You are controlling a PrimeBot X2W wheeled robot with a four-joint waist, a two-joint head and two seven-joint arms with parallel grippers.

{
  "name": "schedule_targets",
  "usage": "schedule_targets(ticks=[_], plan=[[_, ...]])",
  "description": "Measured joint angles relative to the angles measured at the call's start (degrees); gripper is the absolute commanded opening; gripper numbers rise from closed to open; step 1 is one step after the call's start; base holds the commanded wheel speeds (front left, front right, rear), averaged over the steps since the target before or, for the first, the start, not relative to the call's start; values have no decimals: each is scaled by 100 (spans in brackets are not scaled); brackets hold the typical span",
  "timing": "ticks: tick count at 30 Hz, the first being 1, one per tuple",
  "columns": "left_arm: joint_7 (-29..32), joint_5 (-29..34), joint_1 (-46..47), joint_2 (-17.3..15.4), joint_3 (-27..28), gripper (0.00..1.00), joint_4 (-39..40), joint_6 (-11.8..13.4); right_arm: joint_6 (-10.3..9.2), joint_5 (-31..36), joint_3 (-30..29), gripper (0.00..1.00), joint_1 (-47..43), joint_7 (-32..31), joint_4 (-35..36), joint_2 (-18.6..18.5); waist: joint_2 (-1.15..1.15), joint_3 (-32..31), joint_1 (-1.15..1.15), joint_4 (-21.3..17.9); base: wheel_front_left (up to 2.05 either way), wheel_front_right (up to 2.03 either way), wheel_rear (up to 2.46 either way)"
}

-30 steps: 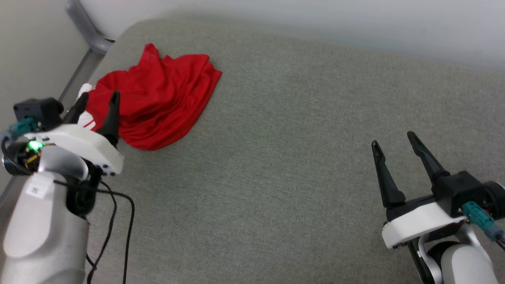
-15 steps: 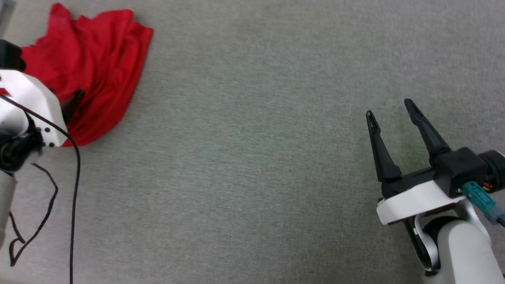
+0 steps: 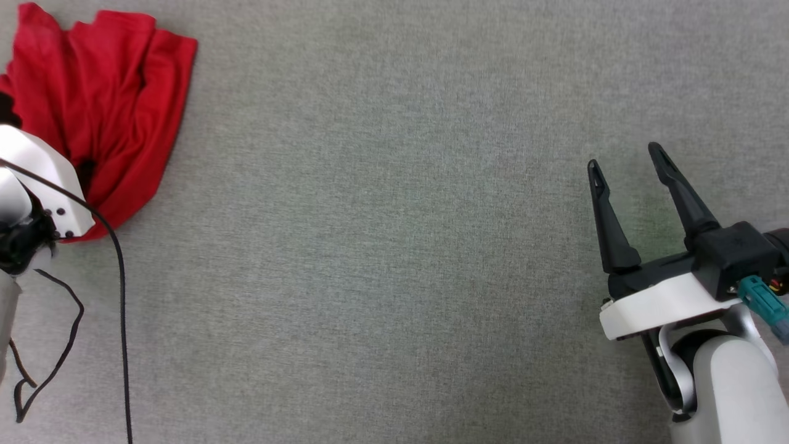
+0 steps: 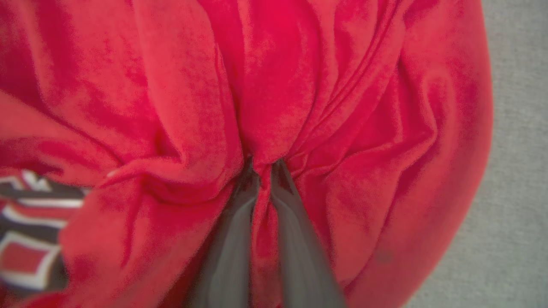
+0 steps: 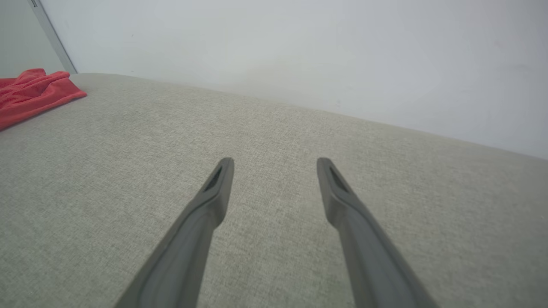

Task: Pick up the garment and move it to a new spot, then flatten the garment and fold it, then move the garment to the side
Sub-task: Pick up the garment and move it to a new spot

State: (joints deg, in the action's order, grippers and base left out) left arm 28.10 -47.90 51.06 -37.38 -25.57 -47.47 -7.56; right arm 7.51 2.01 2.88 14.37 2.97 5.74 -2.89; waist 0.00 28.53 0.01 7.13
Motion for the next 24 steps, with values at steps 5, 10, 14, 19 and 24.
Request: schedule_targets(ticks=[5,10,14,19,24], plan=[[-1248,203,7,168,66,0,-237,52,0,51,-67,100,-93,1,-9,-1,0,-348,0,75,0,0,0],[-2382,289,26,361,137,0,-272,43,0,-51,-163,100,-292,1,-7,0,0,-773,0,178,0,0,0],[-3279,394,26,438,197,0,-213,58,0,-156,-250,100,-444,1,16,-1,0,-1108,-1,254,0,0,0],[-4077,523,-51,602,261,0,19,211,0,-254,-382,100,-667,-1,74,-1,0,-1506,-1,305,0,0,0],[-4254,678,-345,731,322,0,565,335,0,-359,-441,100,-877,-34,96,-1,0,-1876,-1,257,0,0,0]])
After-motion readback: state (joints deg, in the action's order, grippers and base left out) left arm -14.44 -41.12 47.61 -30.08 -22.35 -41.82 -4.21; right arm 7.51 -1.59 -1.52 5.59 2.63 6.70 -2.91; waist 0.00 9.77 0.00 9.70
